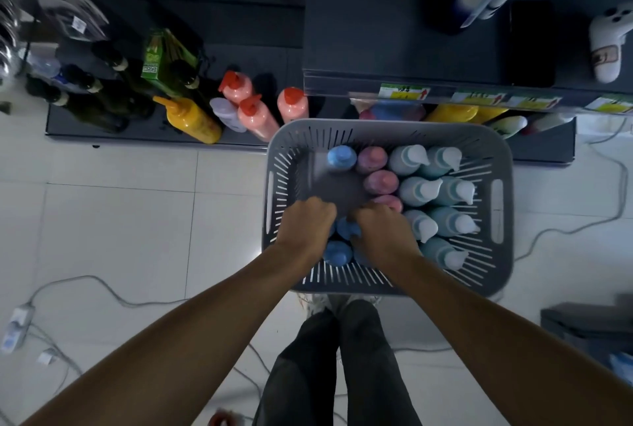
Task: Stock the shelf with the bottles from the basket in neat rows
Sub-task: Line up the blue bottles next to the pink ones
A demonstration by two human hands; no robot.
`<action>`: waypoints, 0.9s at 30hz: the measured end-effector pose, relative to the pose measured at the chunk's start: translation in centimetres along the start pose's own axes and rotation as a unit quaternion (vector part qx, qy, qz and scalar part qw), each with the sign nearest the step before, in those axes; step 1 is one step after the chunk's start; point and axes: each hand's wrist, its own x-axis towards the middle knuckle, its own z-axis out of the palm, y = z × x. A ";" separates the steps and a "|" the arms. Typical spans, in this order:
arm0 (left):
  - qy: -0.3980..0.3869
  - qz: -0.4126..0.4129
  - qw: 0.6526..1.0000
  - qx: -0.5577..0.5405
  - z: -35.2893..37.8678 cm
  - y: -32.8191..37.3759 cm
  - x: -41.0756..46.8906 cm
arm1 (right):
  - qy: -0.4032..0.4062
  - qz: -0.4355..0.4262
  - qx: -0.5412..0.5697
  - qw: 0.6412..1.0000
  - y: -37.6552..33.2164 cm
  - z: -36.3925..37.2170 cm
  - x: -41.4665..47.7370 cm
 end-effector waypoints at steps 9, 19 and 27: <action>0.044 -0.040 0.998 -0.005 -7.5 1.0 -2.1 | 0.075 -0.026 0.008 0.997 -0.2 -8.1 -0.9; 0.136 -0.002 0.991 0.003 -20.9 3.5 -6.6 | 0.133 -0.016 -0.035 0.990 -0.7 -22.7 -5.4; 0.184 0.060 0.981 -0.015 -30.3 7.1 -11.4 | 0.242 -0.054 -0.024 0.968 0.4 -32.1 -10.7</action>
